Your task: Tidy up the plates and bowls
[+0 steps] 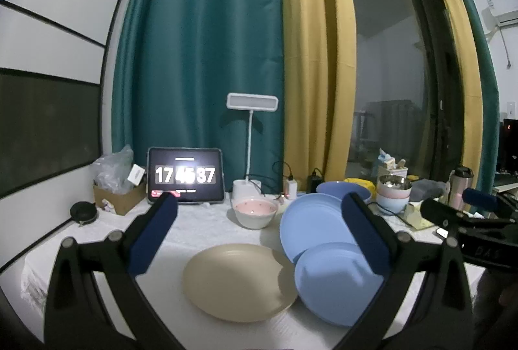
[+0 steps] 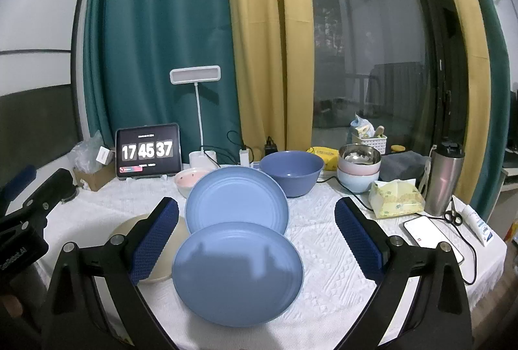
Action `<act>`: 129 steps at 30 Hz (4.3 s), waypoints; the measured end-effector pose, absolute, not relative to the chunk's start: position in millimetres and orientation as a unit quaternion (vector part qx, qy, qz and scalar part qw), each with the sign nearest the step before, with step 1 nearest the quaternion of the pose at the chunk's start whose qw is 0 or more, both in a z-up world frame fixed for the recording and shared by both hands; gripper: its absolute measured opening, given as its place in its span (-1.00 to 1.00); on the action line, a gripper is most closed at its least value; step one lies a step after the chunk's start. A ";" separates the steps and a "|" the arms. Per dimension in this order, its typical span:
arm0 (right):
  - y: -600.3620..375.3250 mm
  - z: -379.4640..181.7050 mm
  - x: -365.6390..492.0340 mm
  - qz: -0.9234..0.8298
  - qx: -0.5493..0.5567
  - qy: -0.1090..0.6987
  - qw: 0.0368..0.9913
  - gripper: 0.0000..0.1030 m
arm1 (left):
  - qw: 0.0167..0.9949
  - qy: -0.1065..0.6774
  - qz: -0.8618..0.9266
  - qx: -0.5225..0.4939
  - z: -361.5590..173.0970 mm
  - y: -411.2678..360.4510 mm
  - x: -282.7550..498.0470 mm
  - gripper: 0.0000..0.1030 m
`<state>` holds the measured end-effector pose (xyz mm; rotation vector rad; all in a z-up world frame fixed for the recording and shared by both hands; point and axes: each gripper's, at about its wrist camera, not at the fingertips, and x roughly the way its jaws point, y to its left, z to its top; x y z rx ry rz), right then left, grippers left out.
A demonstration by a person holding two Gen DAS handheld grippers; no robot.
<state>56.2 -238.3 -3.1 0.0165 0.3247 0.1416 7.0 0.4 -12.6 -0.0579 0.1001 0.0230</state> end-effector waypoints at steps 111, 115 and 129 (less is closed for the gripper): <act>-280.1 -142.0 162.1 0.069 0.046 0.362 0.929 -0.80 | 0.940 0.335 -0.062 0.003 -157.4 -61.0 142.8 -0.54; -286.3 -136.4 156.5 0.062 0.049 0.357 0.931 -0.81 | 0.939 0.335 -0.074 0.004 -155.5 -65.5 137.8 -0.55; -343.0 -121.0 133.9 -0.019 0.056 0.345 0.937 -0.81 | 0.932 0.323 -0.157 0.058 -139.5 -126.4 124.2 -0.55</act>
